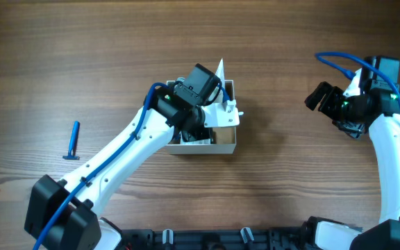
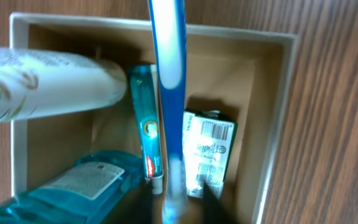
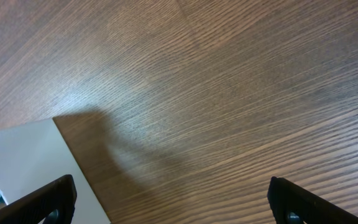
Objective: Pack container
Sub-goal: 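Lower the toothbrush into the box and release it, then grasp the blue razor with the left gripper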
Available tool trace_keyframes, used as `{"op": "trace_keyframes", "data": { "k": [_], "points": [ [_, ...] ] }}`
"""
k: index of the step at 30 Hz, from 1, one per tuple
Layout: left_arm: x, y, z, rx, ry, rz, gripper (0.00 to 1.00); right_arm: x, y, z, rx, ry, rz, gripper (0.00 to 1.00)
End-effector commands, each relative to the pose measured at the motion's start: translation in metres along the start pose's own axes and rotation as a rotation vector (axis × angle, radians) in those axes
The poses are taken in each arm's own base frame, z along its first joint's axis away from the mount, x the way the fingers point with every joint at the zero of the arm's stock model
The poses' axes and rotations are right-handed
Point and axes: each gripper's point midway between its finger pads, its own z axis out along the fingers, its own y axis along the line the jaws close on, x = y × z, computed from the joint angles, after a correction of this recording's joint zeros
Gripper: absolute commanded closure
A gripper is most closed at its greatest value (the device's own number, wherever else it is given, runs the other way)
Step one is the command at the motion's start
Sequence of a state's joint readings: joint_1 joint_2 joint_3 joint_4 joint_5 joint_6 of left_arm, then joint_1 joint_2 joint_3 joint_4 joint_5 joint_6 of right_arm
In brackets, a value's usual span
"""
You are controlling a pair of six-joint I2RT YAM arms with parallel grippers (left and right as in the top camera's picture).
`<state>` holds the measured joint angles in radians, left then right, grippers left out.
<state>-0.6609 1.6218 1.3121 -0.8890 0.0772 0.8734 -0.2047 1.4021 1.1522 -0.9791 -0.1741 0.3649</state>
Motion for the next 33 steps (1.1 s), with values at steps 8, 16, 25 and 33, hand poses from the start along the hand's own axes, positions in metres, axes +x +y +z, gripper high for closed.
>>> {"op": "trace_keyframes", "data": {
  "k": [8, 16, 25, 33],
  "points": [
    [0.039, 0.029, -0.033, -0.18, 0.09, -0.476, 0.0, 0.005, -0.006, 0.003, 0.026, 0.019, -0.02, 0.0],
    [0.15, 0.064, -0.165, -0.614, 0.017, -1.128, 0.0, 0.004, -0.006, 0.003, 0.025, 0.019, -0.029, 0.0],
    [0.33, 0.064, -0.156, -0.604, 0.094, -1.817, 0.0, 0.004, -0.006, 0.003, 0.025, 0.019, -0.042, 0.0],
    [0.375, 0.046, -0.026, -0.222, 0.307, -1.947, 0.0, 0.004, -0.006, 0.003, 0.025, 0.019, -0.042, 0.0]
  ]
}}
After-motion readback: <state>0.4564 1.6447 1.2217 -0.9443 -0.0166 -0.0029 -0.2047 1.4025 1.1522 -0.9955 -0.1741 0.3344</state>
